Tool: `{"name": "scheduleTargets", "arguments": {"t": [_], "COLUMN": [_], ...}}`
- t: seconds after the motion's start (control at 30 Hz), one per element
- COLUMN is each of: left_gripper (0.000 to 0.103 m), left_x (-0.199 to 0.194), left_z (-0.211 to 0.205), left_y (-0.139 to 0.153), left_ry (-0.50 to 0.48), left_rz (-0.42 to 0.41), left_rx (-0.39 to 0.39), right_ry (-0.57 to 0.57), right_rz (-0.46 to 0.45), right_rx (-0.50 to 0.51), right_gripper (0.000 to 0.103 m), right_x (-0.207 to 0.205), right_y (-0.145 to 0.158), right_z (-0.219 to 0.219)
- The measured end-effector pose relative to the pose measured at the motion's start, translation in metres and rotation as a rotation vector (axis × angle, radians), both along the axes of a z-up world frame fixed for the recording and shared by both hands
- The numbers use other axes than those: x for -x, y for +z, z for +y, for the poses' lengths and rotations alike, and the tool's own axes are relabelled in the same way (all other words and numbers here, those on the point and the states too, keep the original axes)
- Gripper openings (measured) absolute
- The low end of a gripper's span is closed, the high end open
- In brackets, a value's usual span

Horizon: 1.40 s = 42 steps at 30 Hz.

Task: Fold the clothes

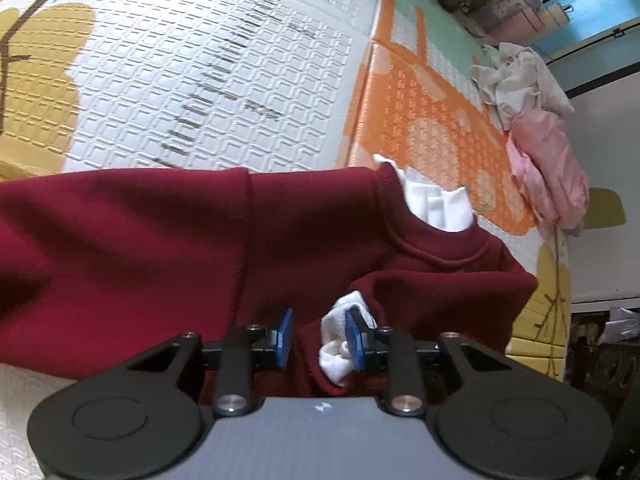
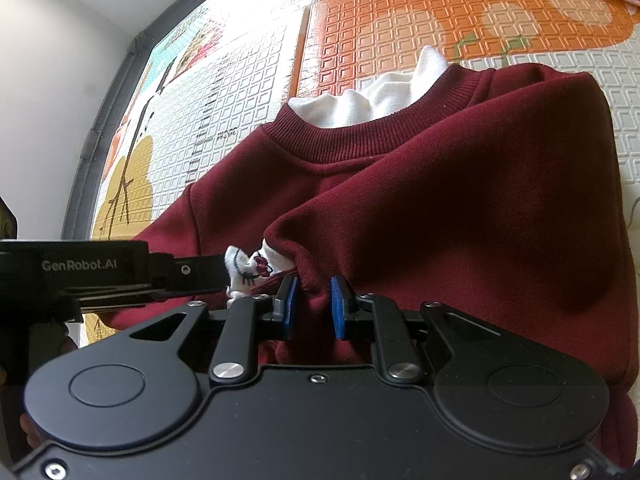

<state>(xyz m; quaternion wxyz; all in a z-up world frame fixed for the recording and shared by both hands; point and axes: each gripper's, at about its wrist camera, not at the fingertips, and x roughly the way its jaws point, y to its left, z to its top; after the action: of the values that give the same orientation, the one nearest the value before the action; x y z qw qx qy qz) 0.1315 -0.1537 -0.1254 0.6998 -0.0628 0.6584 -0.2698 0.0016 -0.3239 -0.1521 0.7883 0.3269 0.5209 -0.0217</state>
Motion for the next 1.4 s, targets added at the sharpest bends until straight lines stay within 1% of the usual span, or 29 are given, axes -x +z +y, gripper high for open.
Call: {"name": "scheduleTargets", "arguments": {"t": [0.03,0.1,0.13,0.23,0.33,0.5,0.53,0.63,0.73,0.8,0.87,1.03,1.13,1.3,1.4], "left_gripper": [0.029,0.021,0.013,0.008,0.006,0.005,0.005,0.006,0.008,0.010,0.011,0.011,0.011,0.011,0.011], "left_x": [0.000,0.001,0.002,0.004,0.004,0.004,0.002,-0.001,-0.001,-0.001,-0.001,-0.001,-0.002,-0.002,-0.003], "left_z": [-0.002,-0.004,-0.004,-0.006,-0.004,0.003,0.006,0.015,0.017,0.018,0.019,0.016,0.016,0.017,0.014], "left_y": [0.000,-0.001,-0.001,0.002,0.001,0.002,0.001,0.003,0.007,0.008,0.009,0.007,0.008,0.010,0.010], "left_ry": [-0.001,-0.005,-0.009,-0.029,-0.039,-0.063,-0.056,-0.038,-0.029,-0.022,-0.015,-0.009,-0.002,-0.001,-0.005], "left_rz": [-0.003,-0.006,-0.006,-0.032,-0.035,-0.080,-0.072,-0.038,-0.037,-0.024,-0.013,-0.004,0.011,0.027,0.032], "left_rx": [-0.002,0.000,0.006,-0.022,-0.046,-0.147,-0.138,-0.077,-0.059,-0.036,-0.012,-0.003,0.027,0.069,0.067], "right_ry": [-0.001,-0.002,-0.002,-0.002,-0.002,-0.004,-0.004,0.005,-0.012,-0.015,0.004,0.052,0.076,0.092,0.131], "right_rz": [0.000,0.000,0.000,0.000,0.001,0.002,0.002,0.001,0.007,-0.005,-0.028,-0.085,-0.111,-0.160,-0.152], "right_rx": [-0.001,-0.001,-0.001,-0.001,-0.002,-0.003,-0.003,-0.002,-0.019,-0.024,-0.014,0.012,0.026,0.011,0.025], "right_gripper": [0.016,0.016,0.016,0.016,0.016,0.016,0.016,0.016,0.018,0.020,0.020,0.023,0.024,0.024,0.023], "right_x": [0.000,0.000,0.000,0.000,0.000,0.000,0.000,-0.001,-0.001,-0.001,-0.002,-0.004,-0.005,-0.003,-0.006], "right_y": [0.000,0.000,0.000,0.000,0.000,0.000,0.000,0.000,0.003,0.010,0.019,0.041,0.051,0.065,0.070], "right_z": [0.000,0.000,0.000,0.000,0.000,0.000,0.000,0.000,-0.002,-0.002,0.002,0.013,0.019,0.025,0.032]}}
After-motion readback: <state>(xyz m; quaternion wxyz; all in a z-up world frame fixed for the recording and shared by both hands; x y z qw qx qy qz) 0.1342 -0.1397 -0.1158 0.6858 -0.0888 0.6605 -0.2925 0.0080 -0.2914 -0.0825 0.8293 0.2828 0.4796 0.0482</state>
